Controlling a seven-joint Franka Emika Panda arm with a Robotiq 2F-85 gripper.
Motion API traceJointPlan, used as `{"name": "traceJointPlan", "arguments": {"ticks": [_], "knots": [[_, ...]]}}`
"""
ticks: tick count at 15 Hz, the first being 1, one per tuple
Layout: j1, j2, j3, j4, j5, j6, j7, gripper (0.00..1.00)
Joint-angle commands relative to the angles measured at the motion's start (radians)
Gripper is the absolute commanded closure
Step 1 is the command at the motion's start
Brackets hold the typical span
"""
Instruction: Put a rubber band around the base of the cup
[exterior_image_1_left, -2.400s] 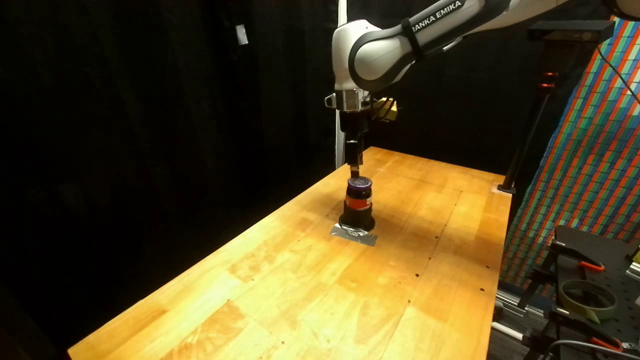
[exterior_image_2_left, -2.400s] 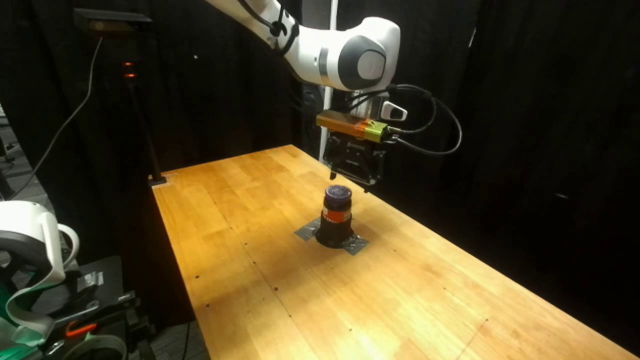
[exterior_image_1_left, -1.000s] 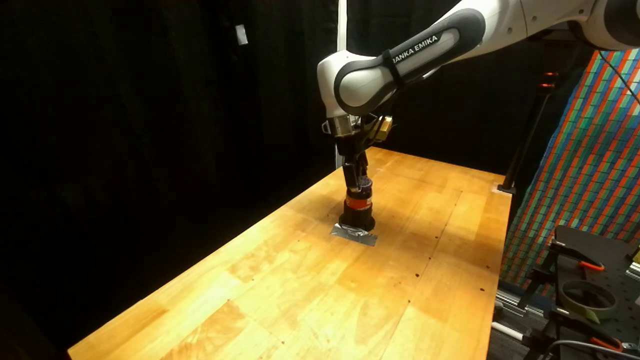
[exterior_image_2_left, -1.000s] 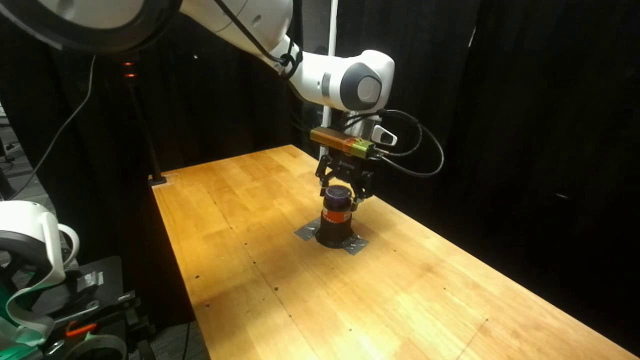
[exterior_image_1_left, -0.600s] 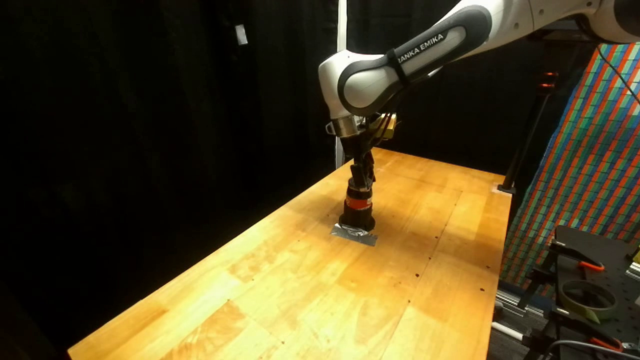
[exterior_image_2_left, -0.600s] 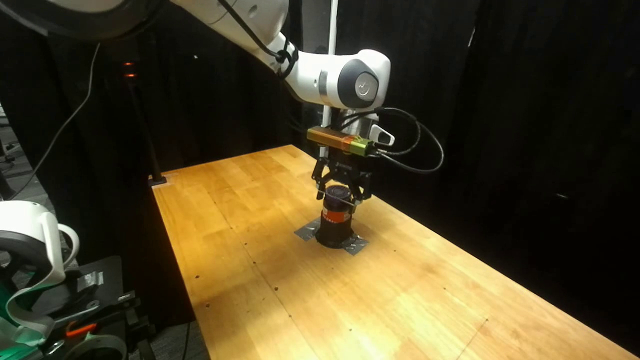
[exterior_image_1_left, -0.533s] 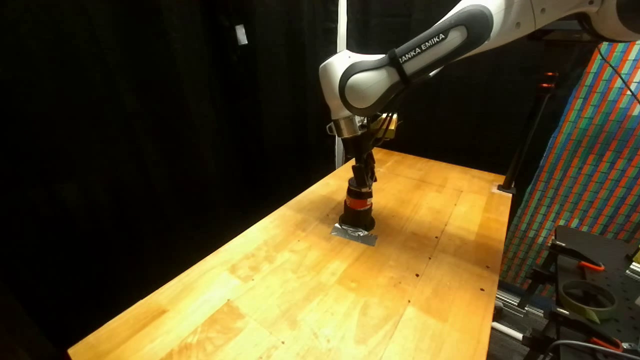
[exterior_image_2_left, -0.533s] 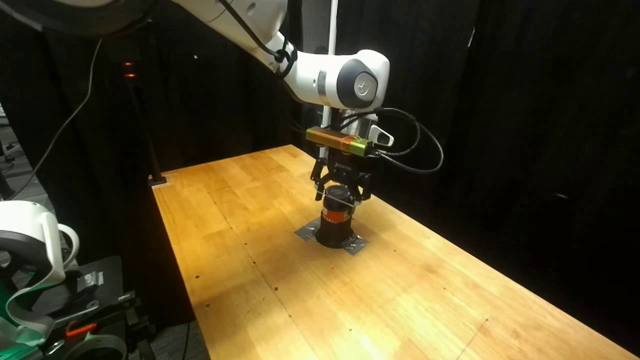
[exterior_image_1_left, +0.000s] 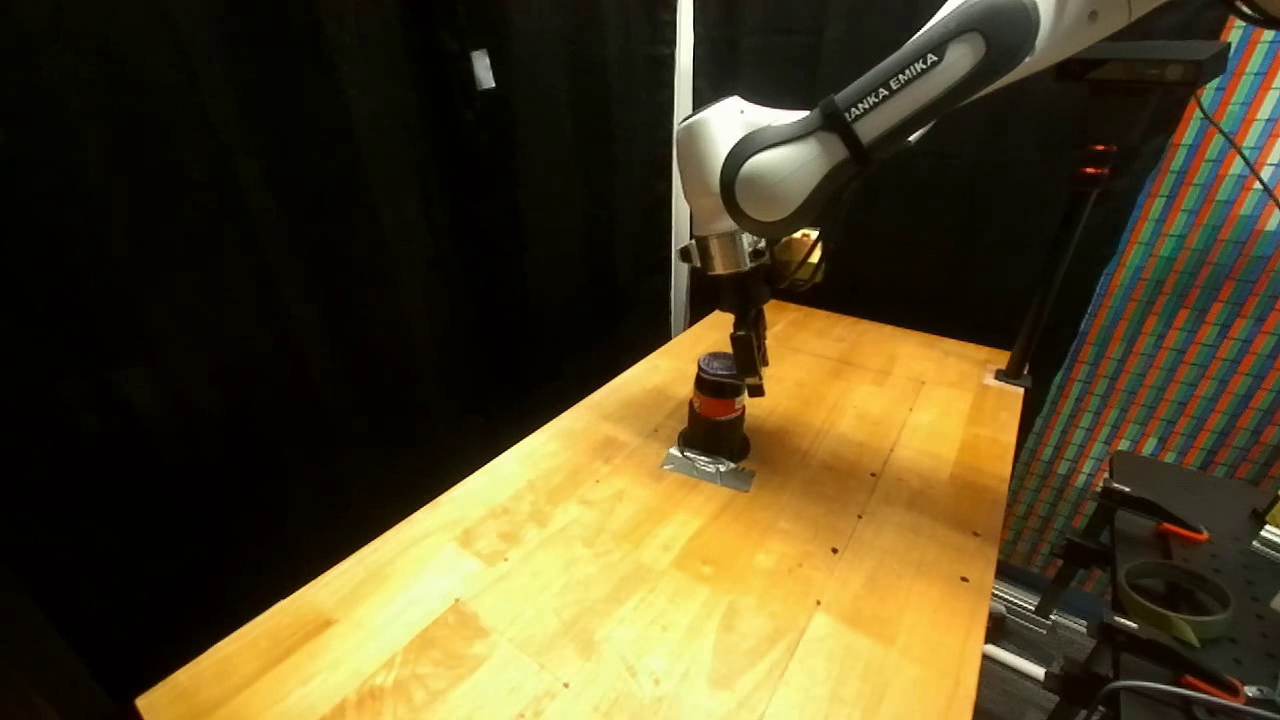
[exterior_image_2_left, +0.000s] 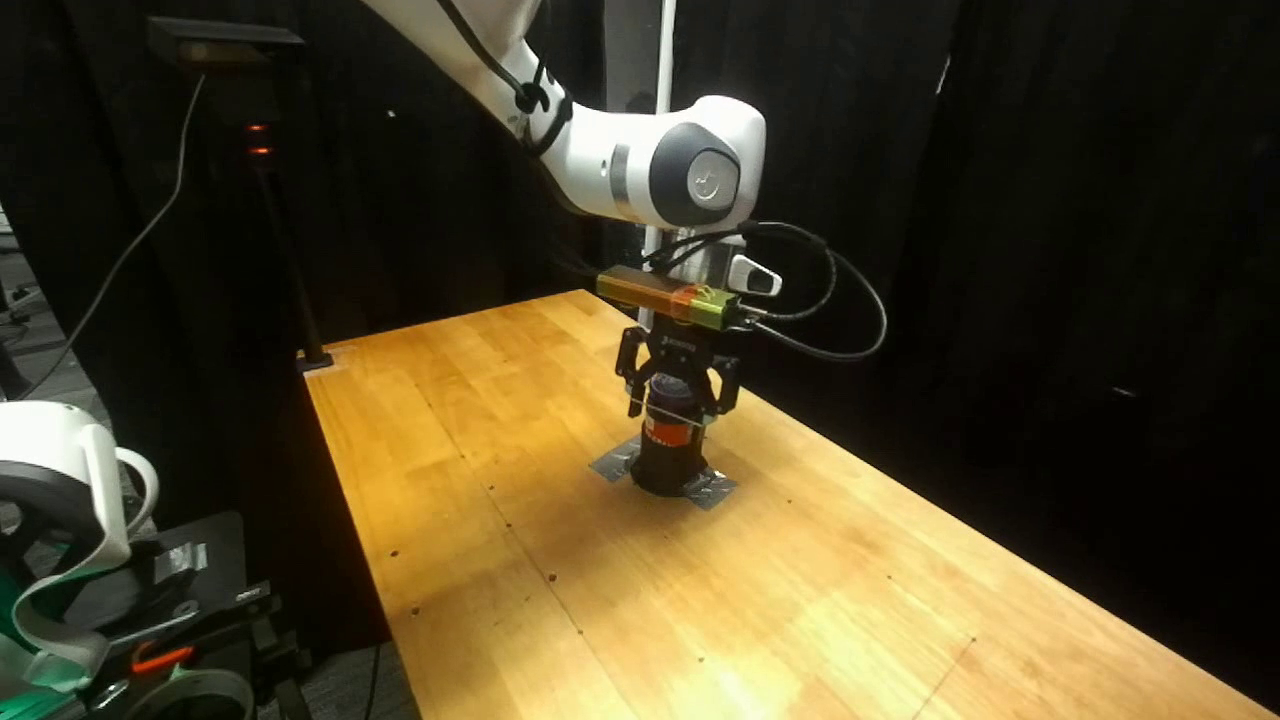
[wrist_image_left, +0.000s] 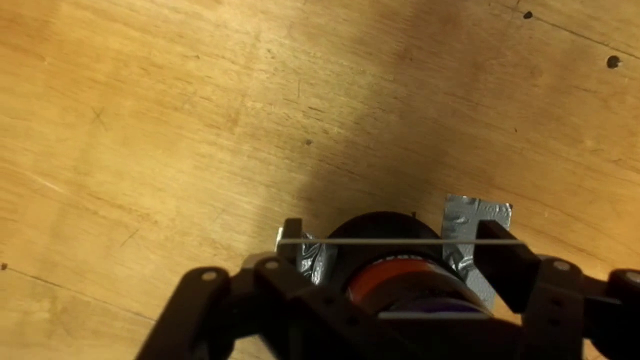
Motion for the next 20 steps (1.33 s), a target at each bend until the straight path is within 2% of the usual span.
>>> {"name": "traceJointPlan", "arguments": {"ticks": [1,6,10,13,20], "knots": [[-0.018,-0.119,-0.003,-0.193,-0.021,0.136,-0.027,0.42],[-0.038,-0.21,-0.005,-0.364,-0.016,0.309,-0.043,0.82],[-0.054,-0.274,-0.01,-0.512,-0.016,0.499,-0.039,0.88],[-0.072,-0.324,-0.011,-0.646,-0.013,0.674,-0.049,0.83],[-0.133,-0.39,-0.001,-0.956,-0.028,1.251,-0.119,0.83]]}}
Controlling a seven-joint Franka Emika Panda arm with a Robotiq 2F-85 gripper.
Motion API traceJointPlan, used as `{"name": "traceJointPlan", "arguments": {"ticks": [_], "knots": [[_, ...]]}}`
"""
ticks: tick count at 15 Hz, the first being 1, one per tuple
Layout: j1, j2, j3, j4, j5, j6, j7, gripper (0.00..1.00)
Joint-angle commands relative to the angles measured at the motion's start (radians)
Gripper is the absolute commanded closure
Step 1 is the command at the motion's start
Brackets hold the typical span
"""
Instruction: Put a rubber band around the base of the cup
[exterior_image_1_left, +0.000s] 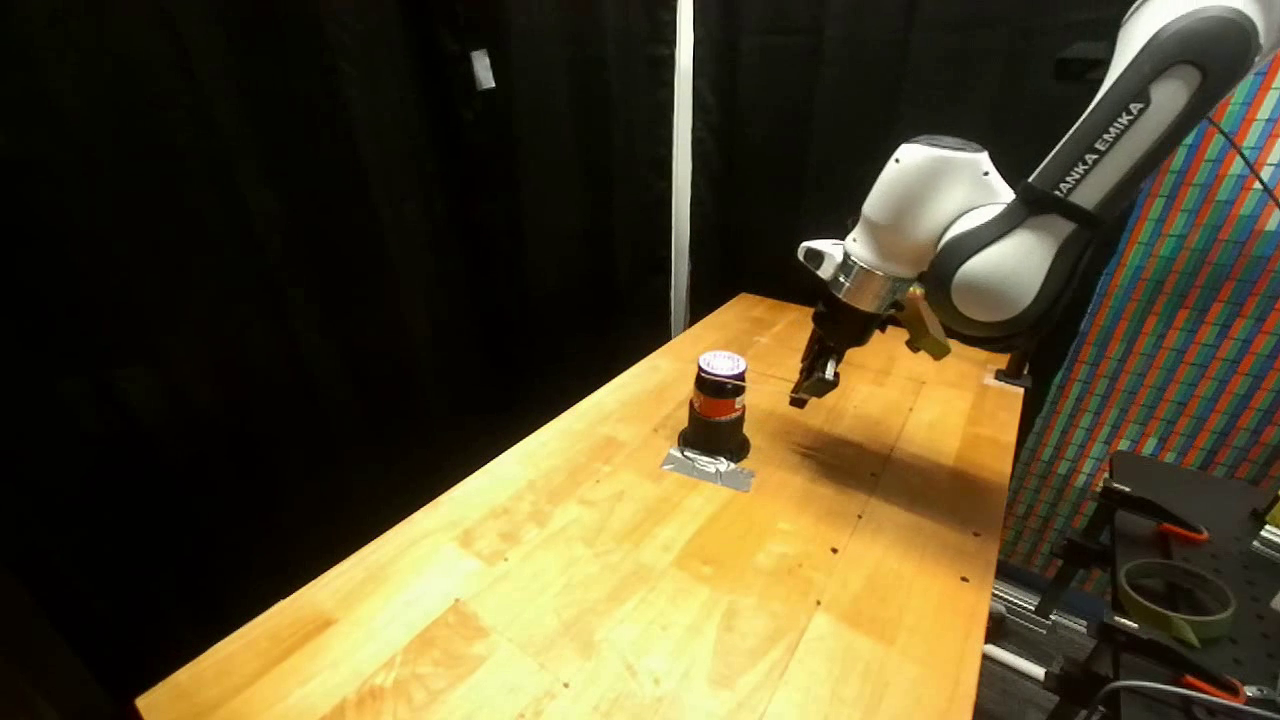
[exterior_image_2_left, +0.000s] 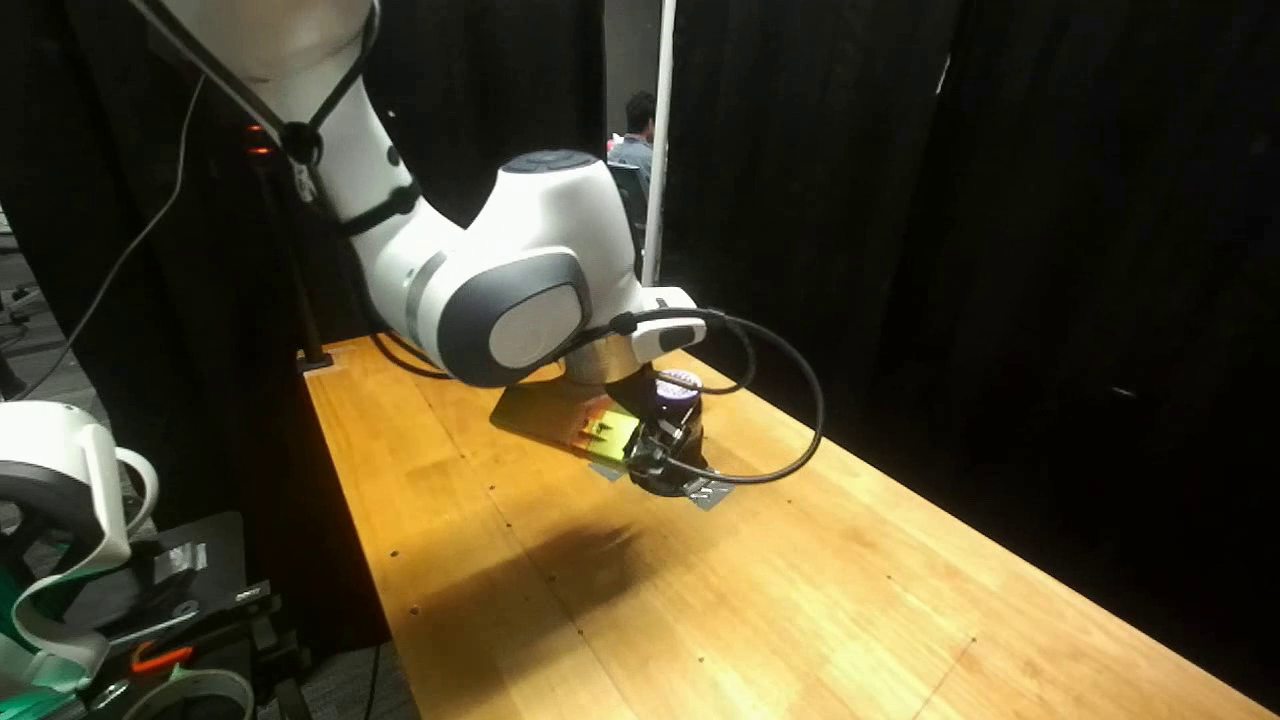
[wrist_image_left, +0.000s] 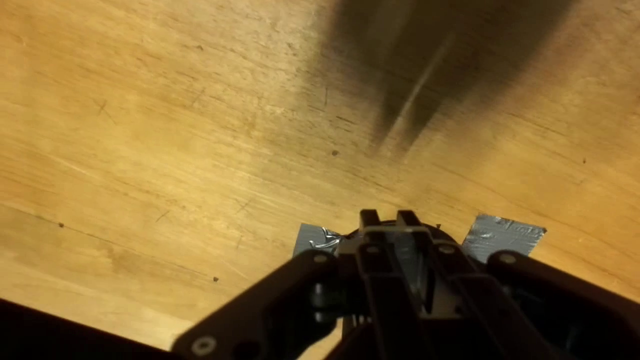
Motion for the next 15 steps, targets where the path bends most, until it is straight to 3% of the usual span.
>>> {"name": "traceJointPlan", "arguments": {"ticks": [1,4,6,7,12,15], "knots": [[-0.049,-0.066,0.009,-0.176,-0.036,0.286,-0.037,0.82],[-0.138,-0.053,0.079,-0.262,-0.088,0.554,-0.039,0.82],[-0.173,-0.02,0.084,-0.304,-0.169,0.728,-0.021,0.83],[-0.146,0.003,0.034,-0.317,-0.23,0.809,0.009,0.83],[-0.166,0.109,-0.048,-0.351,-0.385,1.133,0.025,0.82],[-0.183,0.173,-0.082,-0.338,-0.46,1.266,0.059,0.83]]}}
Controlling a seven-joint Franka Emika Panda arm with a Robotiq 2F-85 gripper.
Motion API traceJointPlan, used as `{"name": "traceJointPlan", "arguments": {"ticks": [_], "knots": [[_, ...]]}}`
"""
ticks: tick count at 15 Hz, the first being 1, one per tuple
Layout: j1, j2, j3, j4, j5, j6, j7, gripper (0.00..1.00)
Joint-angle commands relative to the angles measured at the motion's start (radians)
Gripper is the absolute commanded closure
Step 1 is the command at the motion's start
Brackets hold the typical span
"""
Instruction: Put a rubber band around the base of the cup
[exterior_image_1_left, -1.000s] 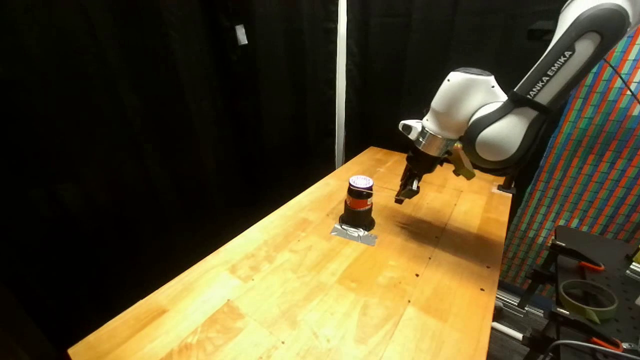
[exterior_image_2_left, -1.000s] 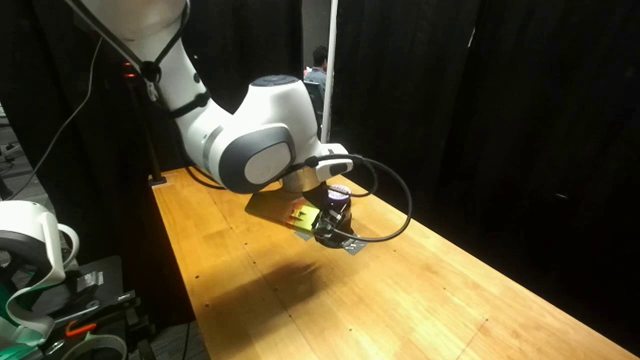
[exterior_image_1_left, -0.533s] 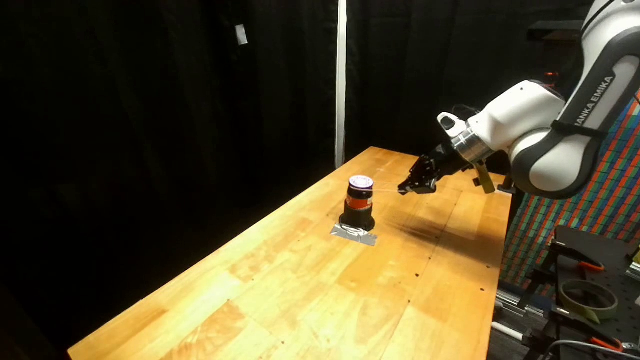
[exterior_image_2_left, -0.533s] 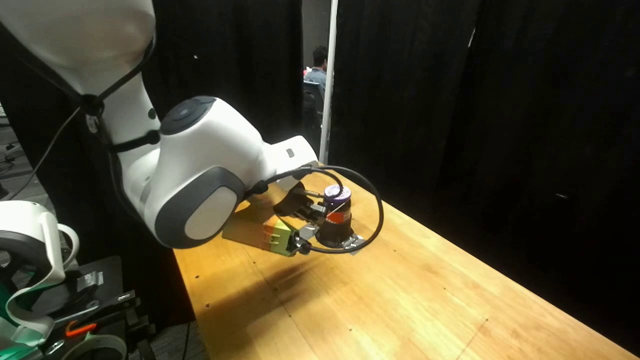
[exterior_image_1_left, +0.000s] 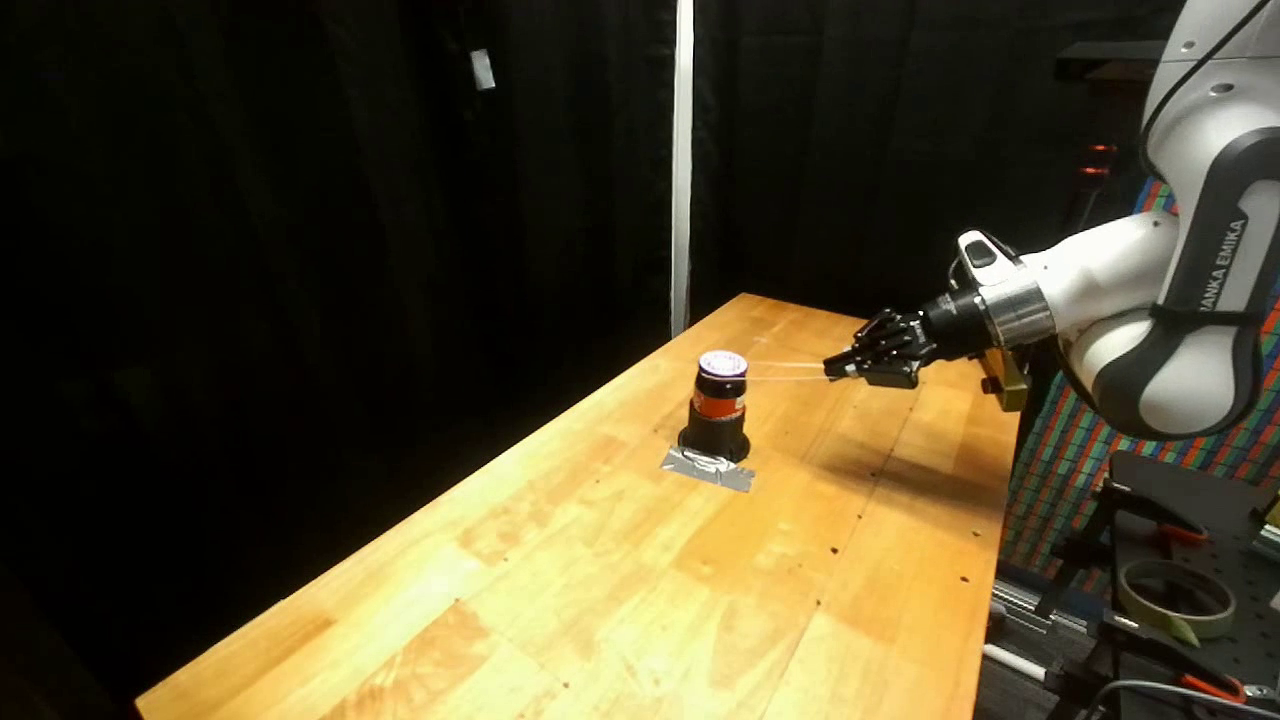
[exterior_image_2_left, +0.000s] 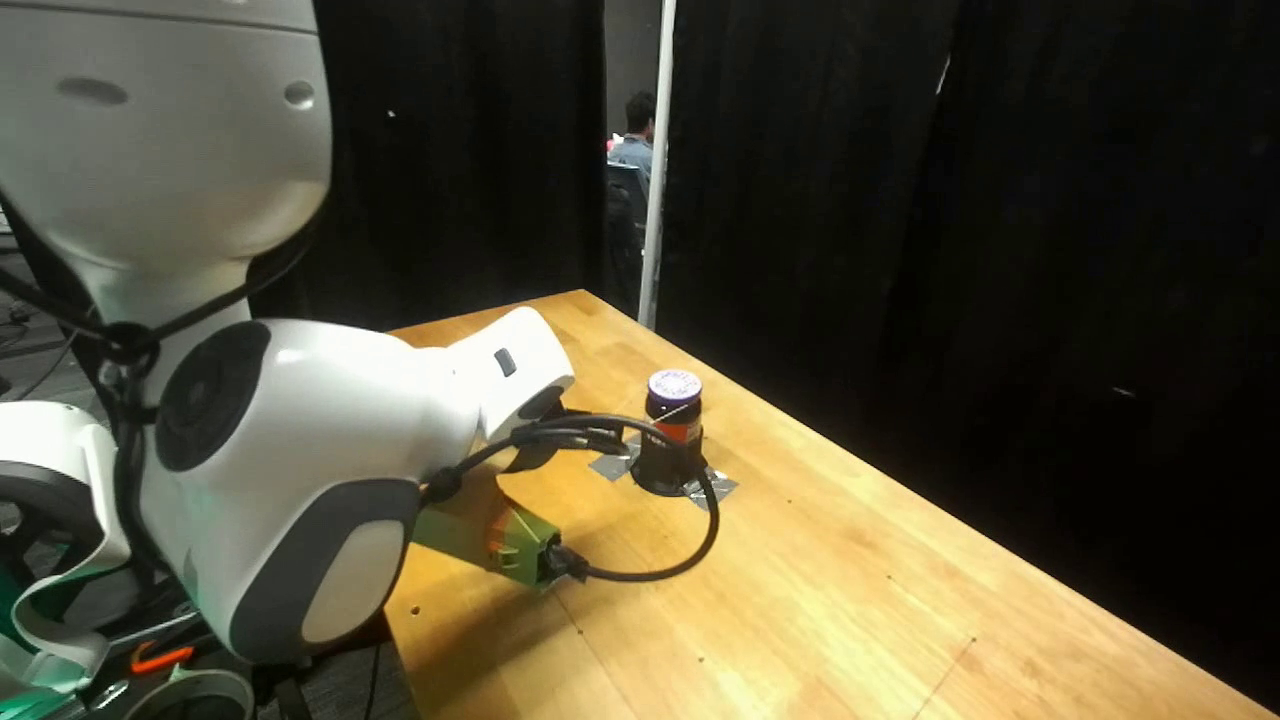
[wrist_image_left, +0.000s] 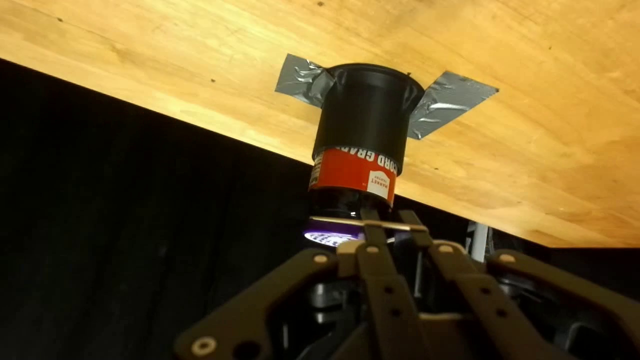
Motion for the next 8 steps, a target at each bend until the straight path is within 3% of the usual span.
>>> {"name": "traceJointPlan", "arguments": {"ticks": [1,2,4,5,6,7,8], "knots": [[-0.064,0.064,-0.01,-0.001,-0.099,0.145,0.027,0.83],[-0.151,0.028,0.061,0.016,-0.126,0.066,0.038,0.83],[-0.219,0.05,0.096,0.021,-0.166,0.068,0.033,0.84],[-0.214,0.076,0.077,0.013,-0.172,0.113,0.025,0.84],[-0.294,0.057,0.139,0.021,-0.191,0.071,0.025,0.84],[-0.309,0.058,0.138,0.017,-0.205,0.068,0.024,0.83],[-0.185,0.043,0.01,-0.002,-0.204,0.088,0.067,0.83]]}}
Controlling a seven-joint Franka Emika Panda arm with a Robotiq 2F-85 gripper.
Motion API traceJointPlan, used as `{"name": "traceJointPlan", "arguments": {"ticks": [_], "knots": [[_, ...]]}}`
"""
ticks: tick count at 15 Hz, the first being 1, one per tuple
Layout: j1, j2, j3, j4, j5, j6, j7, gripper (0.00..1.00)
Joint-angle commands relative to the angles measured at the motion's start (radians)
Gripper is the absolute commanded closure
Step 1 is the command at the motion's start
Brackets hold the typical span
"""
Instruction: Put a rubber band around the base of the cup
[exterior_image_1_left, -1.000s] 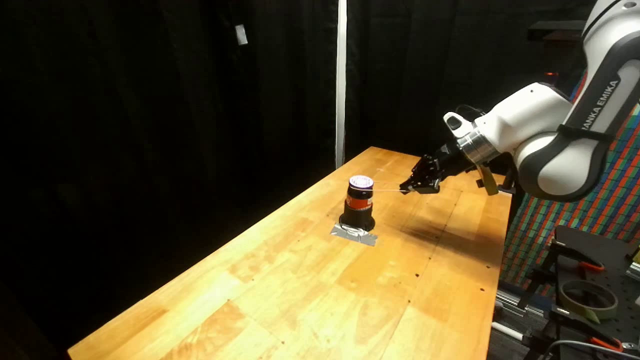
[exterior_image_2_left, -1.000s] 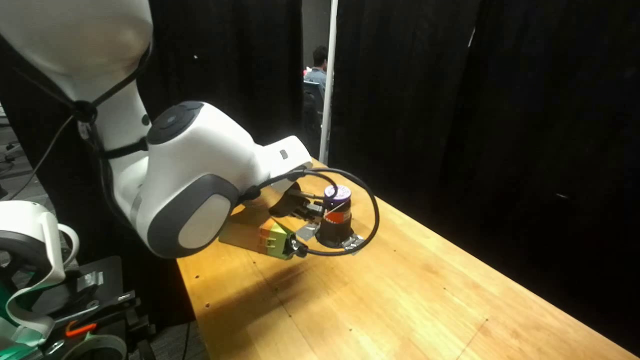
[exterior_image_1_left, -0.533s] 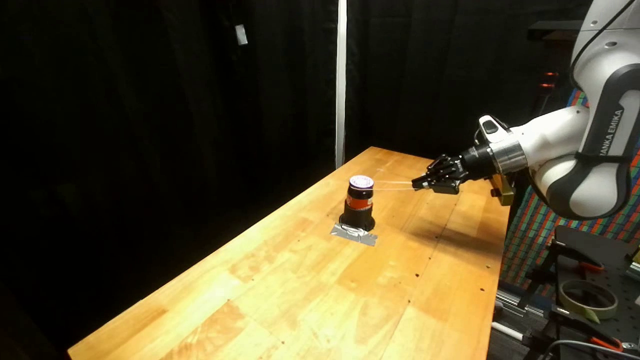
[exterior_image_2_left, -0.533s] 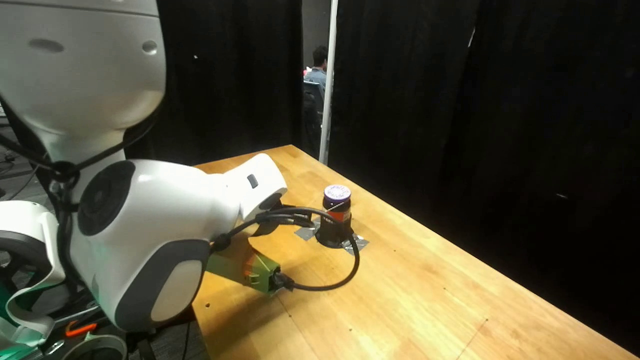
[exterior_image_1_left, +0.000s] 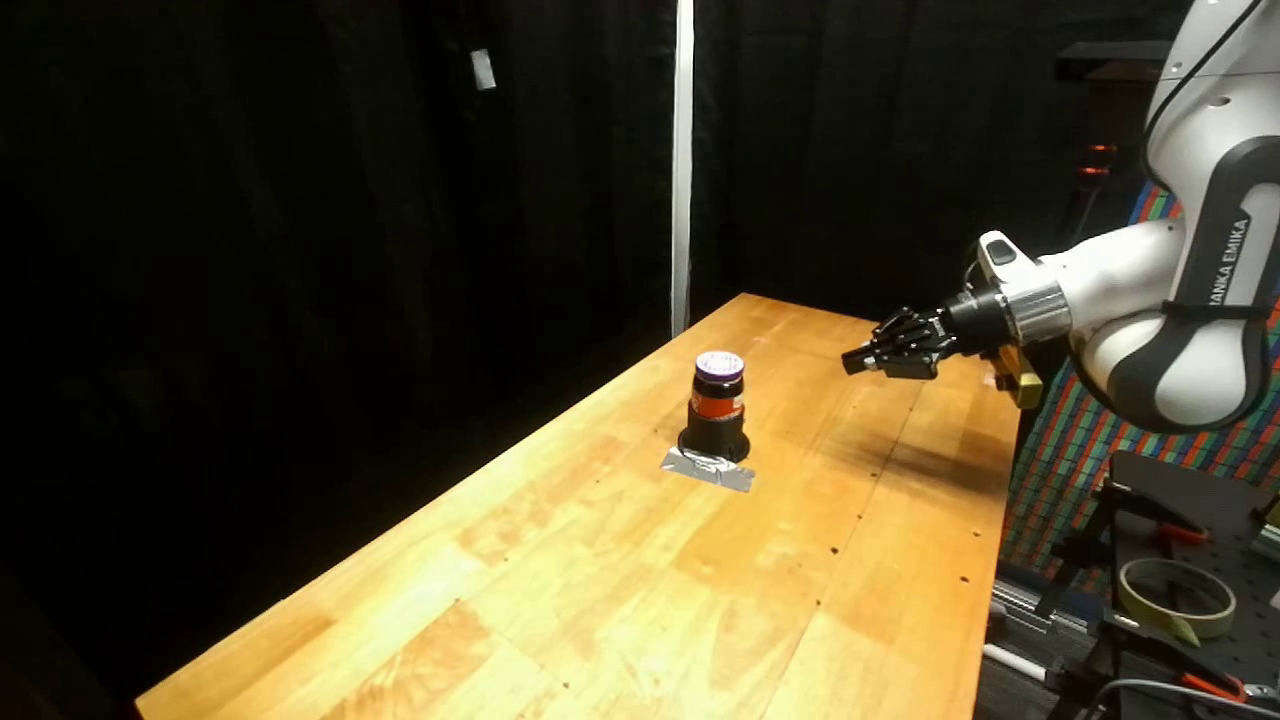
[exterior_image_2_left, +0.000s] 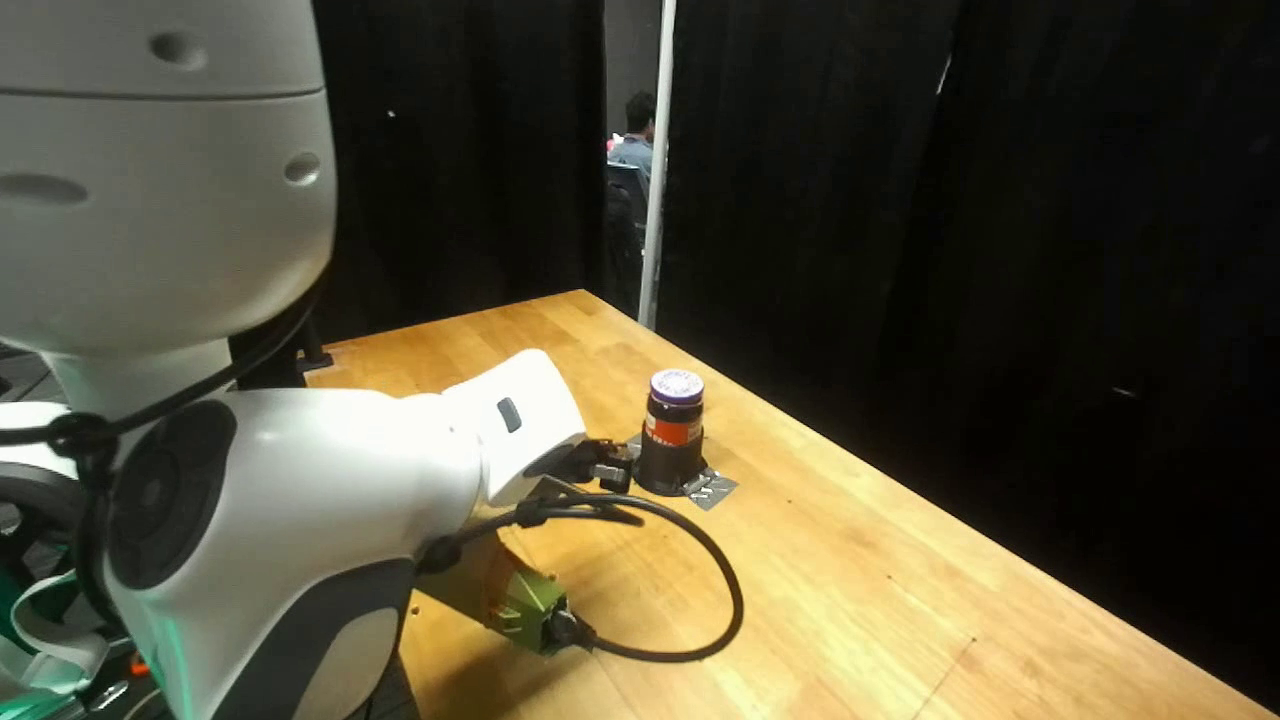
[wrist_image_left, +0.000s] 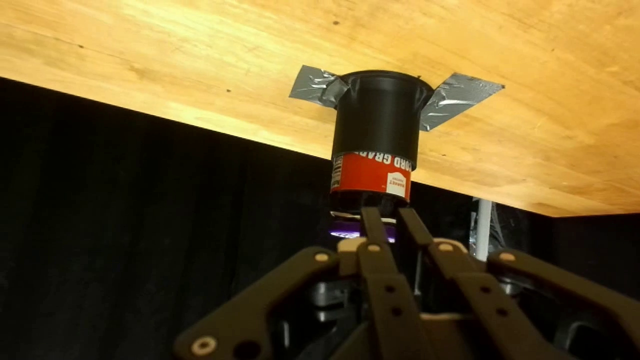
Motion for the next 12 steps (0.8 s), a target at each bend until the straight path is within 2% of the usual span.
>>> {"name": "traceJointPlan", "arguments": {"ticks": [1,2,4,5,6,7,9,10,11,12], "knots": [[0.075,-0.089,-0.108,-0.04,-0.017,-0.065,0.058,0.81],[0.098,-0.153,-0.138,-0.069,0.003,-0.159,0.067,0.57],[0.16,-0.252,-0.167,-0.085,0.079,-0.316,0.061,0.53],[0.243,-0.271,-0.237,-0.033,0.09,-0.399,0.094,0.45],[0.293,-0.303,-0.264,-0.029,0.137,-0.479,0.073,0.38],[0.321,-0.399,-0.258,-0.1,0.225,-0.563,0.007,0.32],[0.441,-0.425,-0.33,-0.032,0.361,-0.736,-0.065,0.16],[0.487,-0.465,-0.351,-0.033,0.461,-0.824,-0.144,0.07],[0.523,-0.509,-0.384,-0.035,0.548,-0.914,-0.232,0.01],[0.542,-0.55,-0.427,-0.033,0.606,-1.002,-0.317,0.0]]}}
